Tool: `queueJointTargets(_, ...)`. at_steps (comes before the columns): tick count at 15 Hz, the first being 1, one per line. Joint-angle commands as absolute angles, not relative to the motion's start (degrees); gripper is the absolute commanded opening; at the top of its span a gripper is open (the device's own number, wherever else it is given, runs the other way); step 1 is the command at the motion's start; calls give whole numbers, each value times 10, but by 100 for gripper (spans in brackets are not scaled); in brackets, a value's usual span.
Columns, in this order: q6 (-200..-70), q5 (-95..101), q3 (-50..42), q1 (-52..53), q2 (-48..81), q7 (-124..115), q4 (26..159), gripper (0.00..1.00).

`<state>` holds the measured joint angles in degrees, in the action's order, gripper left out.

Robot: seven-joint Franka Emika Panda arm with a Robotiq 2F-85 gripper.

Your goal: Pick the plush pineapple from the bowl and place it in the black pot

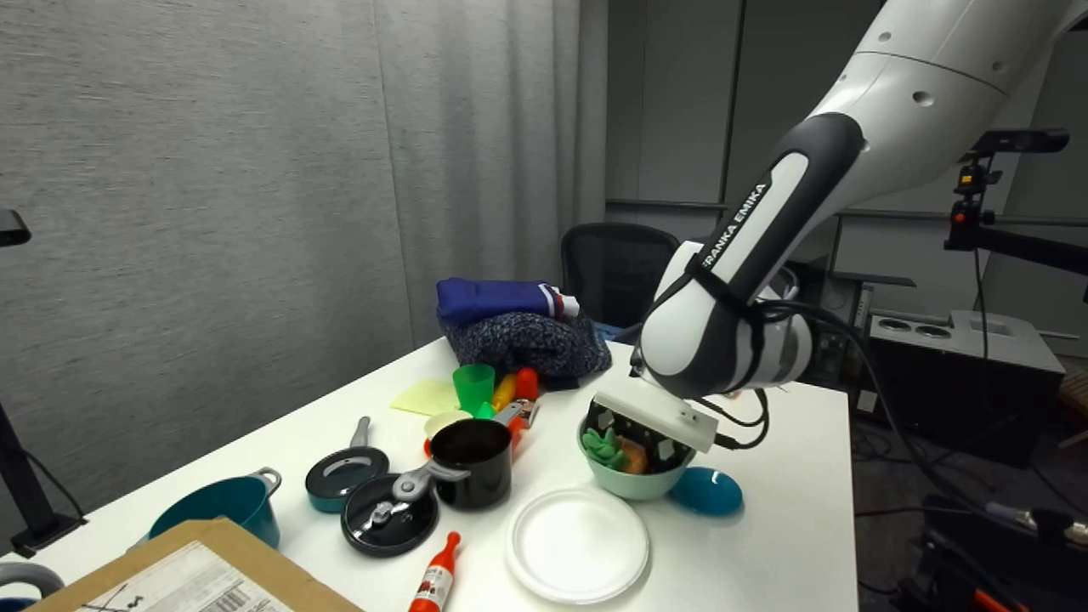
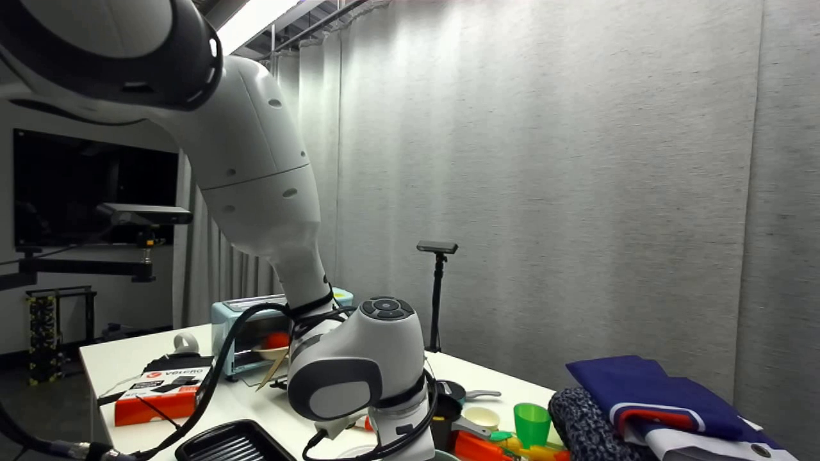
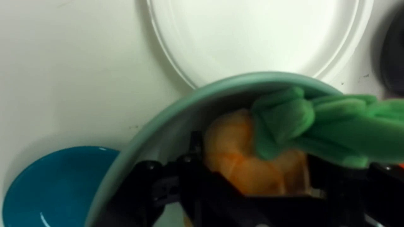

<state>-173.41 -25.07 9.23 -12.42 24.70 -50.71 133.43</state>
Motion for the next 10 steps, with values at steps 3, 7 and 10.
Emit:
queueJointTargets(3, -1723, -252, 94, -148, 240, -471, 1315, 29)
queueJointTargets(7, -1699, -251, 104, -177, 203, -447, 1313, 3)
queueJointTargets(10, -1635, -254, 119, -199, 163, -407, 1305, 3)
